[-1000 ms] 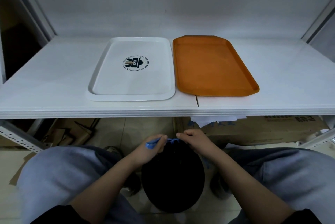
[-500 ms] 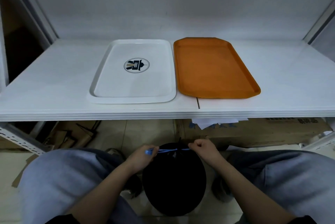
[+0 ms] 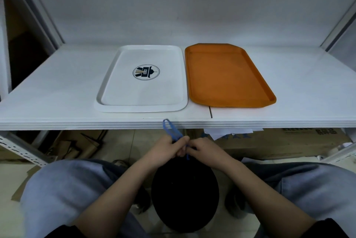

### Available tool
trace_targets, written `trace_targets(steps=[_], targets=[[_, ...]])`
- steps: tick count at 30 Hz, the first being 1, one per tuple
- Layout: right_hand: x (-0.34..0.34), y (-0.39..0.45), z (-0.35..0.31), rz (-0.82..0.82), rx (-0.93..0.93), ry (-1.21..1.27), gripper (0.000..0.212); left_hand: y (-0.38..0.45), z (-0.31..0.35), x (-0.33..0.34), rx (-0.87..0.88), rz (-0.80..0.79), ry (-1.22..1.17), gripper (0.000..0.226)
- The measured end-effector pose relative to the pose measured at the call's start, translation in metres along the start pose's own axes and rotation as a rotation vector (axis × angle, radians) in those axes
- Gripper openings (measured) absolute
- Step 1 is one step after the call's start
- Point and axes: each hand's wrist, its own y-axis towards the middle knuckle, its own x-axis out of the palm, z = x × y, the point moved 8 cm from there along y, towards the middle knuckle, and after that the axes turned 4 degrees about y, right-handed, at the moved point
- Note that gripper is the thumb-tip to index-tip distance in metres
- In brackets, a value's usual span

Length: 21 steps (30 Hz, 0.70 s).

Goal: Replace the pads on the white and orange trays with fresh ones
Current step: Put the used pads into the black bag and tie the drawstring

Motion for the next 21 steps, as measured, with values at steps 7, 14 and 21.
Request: trace_targets(steps=[7,14,21], targets=[[-0.004,-0.003,0.012,0.066,0.113,0.160,0.045,-0.012,-0.049,0.011,0.030,0.145,-0.123,0.029],[-0.011,-0.003,0.006,0.147,0.069,0.173,0.042,-0.006,-0.042,0.024,0.097,0.275,-0.093,0.030],[-0.021,-0.008,0.025,0.201,0.113,0.443,0.046,-0.006,-0.048,0.025,0.056,0.254,-0.302,0.025]])
